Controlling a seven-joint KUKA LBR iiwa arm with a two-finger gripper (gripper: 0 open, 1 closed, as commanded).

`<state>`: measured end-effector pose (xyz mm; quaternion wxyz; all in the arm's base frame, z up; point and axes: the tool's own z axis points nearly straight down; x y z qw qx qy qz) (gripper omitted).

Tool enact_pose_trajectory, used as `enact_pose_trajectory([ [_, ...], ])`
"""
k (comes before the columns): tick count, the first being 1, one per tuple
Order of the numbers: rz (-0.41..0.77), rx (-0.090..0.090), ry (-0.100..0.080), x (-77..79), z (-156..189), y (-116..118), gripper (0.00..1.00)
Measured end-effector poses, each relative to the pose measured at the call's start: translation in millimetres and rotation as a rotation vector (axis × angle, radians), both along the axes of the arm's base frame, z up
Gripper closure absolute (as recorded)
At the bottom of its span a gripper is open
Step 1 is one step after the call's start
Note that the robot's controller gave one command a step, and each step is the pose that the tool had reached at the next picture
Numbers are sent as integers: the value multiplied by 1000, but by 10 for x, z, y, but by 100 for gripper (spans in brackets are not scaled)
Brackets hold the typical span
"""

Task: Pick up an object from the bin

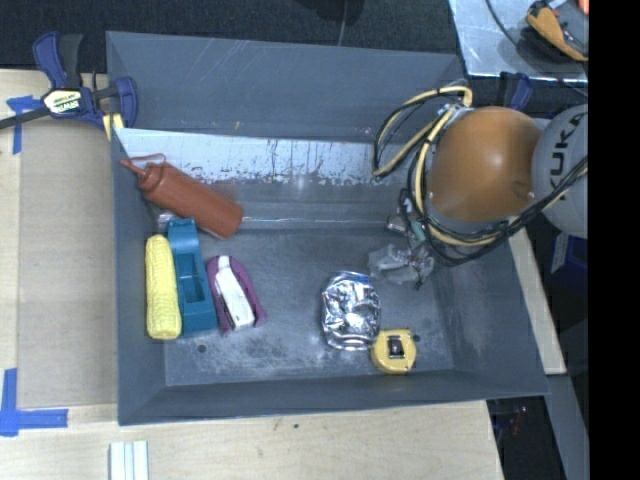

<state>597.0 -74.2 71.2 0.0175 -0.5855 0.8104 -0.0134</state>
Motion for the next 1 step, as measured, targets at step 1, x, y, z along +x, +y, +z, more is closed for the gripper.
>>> enact_pose_trajectory([
  [1,-464,20,4,31,-2,-83,100],
])
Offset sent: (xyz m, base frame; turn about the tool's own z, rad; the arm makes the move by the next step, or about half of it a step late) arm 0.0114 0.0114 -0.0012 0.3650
